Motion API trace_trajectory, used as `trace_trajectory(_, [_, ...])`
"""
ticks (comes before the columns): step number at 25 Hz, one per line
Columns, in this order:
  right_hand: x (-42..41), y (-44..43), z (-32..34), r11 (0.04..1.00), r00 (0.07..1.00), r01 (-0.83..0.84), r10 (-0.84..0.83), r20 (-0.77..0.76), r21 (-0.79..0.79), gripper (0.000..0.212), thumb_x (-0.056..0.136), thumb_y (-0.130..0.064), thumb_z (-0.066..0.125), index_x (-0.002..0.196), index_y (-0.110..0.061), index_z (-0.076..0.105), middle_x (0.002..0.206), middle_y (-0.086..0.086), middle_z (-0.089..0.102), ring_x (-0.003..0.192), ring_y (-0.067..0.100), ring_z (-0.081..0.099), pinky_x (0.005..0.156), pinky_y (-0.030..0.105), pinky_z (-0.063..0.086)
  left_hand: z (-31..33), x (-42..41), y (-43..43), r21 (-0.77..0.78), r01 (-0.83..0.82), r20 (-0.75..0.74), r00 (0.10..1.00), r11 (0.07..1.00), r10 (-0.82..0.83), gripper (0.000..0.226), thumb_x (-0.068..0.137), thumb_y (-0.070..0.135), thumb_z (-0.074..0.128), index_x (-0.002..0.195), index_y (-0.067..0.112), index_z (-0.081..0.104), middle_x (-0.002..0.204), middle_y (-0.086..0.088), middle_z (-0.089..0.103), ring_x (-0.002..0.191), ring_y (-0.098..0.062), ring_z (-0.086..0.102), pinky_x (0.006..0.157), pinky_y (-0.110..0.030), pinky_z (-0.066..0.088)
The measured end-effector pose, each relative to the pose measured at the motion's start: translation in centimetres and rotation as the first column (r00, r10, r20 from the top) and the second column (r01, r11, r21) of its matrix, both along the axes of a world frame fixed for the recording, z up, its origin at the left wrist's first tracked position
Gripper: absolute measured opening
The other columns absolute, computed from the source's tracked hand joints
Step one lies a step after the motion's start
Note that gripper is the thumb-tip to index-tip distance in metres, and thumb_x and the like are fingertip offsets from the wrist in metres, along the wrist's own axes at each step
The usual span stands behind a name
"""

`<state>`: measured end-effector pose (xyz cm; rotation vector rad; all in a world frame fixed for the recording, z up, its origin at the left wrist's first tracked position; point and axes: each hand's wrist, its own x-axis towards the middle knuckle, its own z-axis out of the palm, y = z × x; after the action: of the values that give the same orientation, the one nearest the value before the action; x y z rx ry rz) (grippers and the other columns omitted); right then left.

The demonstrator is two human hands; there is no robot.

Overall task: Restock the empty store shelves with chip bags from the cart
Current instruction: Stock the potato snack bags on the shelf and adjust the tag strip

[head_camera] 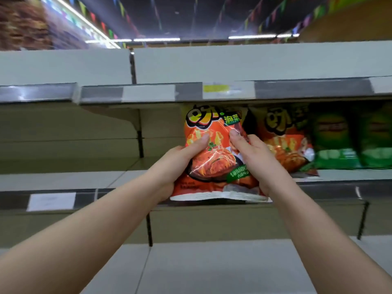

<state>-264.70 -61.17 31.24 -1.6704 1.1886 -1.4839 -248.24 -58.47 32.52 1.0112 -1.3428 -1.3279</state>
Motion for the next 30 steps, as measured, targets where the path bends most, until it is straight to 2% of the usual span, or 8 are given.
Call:
trace_trajectory(4, [-2.7, -1.4, 0.6, 0.999, 0.998, 0.034, -0.035, 0.045, 0.031, 0.036, 0.087, -0.052, 0.055, 0.100, -0.019, 0.060, 0.107, 0.002, 0.067, 0.100, 0.021, 0.063, 0.097, 0.045, 0.047, -0.2, -2.3, -3.2, -0.014, 0.044, 0.027, 0.999, 0.999, -0.043, 0.085, 0.059, 0.051, 0.081, 0.128, 0.010, 0.052, 0.106, -0.006, 0.072, 0.094, -0.023, 0.070, 0.088, -0.039, 0.054])
trace_trajectory(8, [-3.1, -2.2, -1.1, 0.994, 0.995, 0.098, -0.097, -0.027, 0.053, 0.073, 0.068, -0.071, 0.049, 0.094, -0.005, 0.064, 0.099, 0.018, 0.068, 0.094, 0.033, 0.064, 0.092, 0.053, 0.047, -0.8, -2.6, -3.7, 0.104, 0.121, 0.006, 0.992, 0.987, -0.122, 0.062, 0.066, 0.049, 0.072, 0.112, 0.007, 0.064, 0.100, -0.013, 0.073, 0.091, -0.030, 0.070, 0.086, -0.043, 0.055])
trace_trajectory(12, [-3.2, -3.5, -0.2, 0.996, 0.996, 0.082, -0.083, 0.019, 0.035, 0.055, 0.083, -0.058, 0.049, 0.103, -0.009, 0.063, 0.103, 0.015, 0.067, 0.098, 0.032, 0.063, 0.094, 0.051, 0.047, 0.3, -2.5, -5.2, 0.049, 0.118, 0.004, 0.993, 0.992, -0.118, 0.045, 0.077, 0.043, 0.066, 0.107, 0.009, 0.065, 0.094, -0.011, 0.074, 0.080, -0.025, 0.072, 0.068, -0.035, 0.060])
trace_trajectory(16, [-2.9, -5.3, 0.1, 0.996, 0.995, 0.088, -0.089, 0.036, 0.027, 0.071, 0.085, -0.054, 0.052, 0.136, -0.006, 0.043, 0.132, 0.011, 0.054, 0.122, 0.028, 0.051, 0.104, 0.047, 0.040, 0.0, -2.7, -6.9, 0.036, 0.065, -0.022, 0.998, 0.997, -0.064, 0.037, 0.086, 0.028, 0.062, 0.112, 0.001, 0.062, 0.099, -0.011, 0.073, 0.087, -0.022, 0.070, 0.075, -0.031, 0.055])
trace_trajectory(21, [-2.7, -6.2, -0.7, 0.996, 0.996, 0.067, -0.070, 0.059, 0.054, 0.066, 0.084, -0.049, 0.052, 0.131, -0.004, 0.043, 0.130, 0.015, 0.053, 0.120, 0.030, 0.050, 0.101, 0.050, 0.041, -0.7, -2.7, -8.3, 0.014, 0.034, -0.057, 0.998, 0.999, -0.033, 0.039, 0.086, 0.017, 0.063, 0.118, -0.004, 0.058, 0.104, -0.015, 0.070, 0.083, -0.018, 0.069, 0.061, -0.022, 0.056])
trace_trajectory(24, [-2.5, -6.1, -1.2, 0.996, 0.998, 0.052, -0.055, 0.035, 0.074, 0.060, 0.088, -0.050, 0.047, 0.128, -0.005, 0.039, 0.112, 0.002, 0.053, 0.103, 0.016, 0.052, 0.090, 0.034, 0.043, -1.2, -2.8, -8.7, -0.001, -0.001, -0.056, 0.998, 1.000, 0.001, 0.058, 0.078, 0.024, 0.069, 0.126, -0.001, 0.050, 0.110, -0.015, 0.068, 0.091, -0.022, 0.068, 0.066, -0.029, 0.056])
trace_trajectory(27, [-2.5, -5.7, -1.5, 0.991, 0.996, 0.085, -0.085, -0.007, 0.101, 0.061, 0.095, -0.046, 0.039, 0.145, -0.012, 0.026, 0.142, 0.007, 0.039, 0.130, 0.022, 0.038, 0.106, 0.038, 0.033, -1.9, -2.9, -8.5, 0.019, -0.030, -0.088, 0.996, 0.999, 0.031, 0.064, 0.078, 0.028, 0.070, 0.130, 0.003, 0.043, 0.115, -0.014, 0.065, 0.096, -0.026, 0.066, 0.072, -0.038, 0.056])
trace_trajectory(30, [-2.4, -5.1, -1.2, 0.990, 0.995, 0.098, -0.095, -0.036, 0.102, 0.062, 0.097, -0.043, 0.037, 0.148, -0.013, 0.019, 0.151, 0.009, 0.028, 0.137, 0.024, 0.029, 0.108, 0.036, 0.028, -1.9, -3.1, -8.1, 0.025, -0.035, -0.090, 0.995, 0.999, 0.037, 0.063, 0.081, 0.029, 0.069, 0.132, 0.005, 0.042, 0.117, -0.013, 0.063, 0.098, -0.027, 0.065, 0.080, -0.044, 0.056])
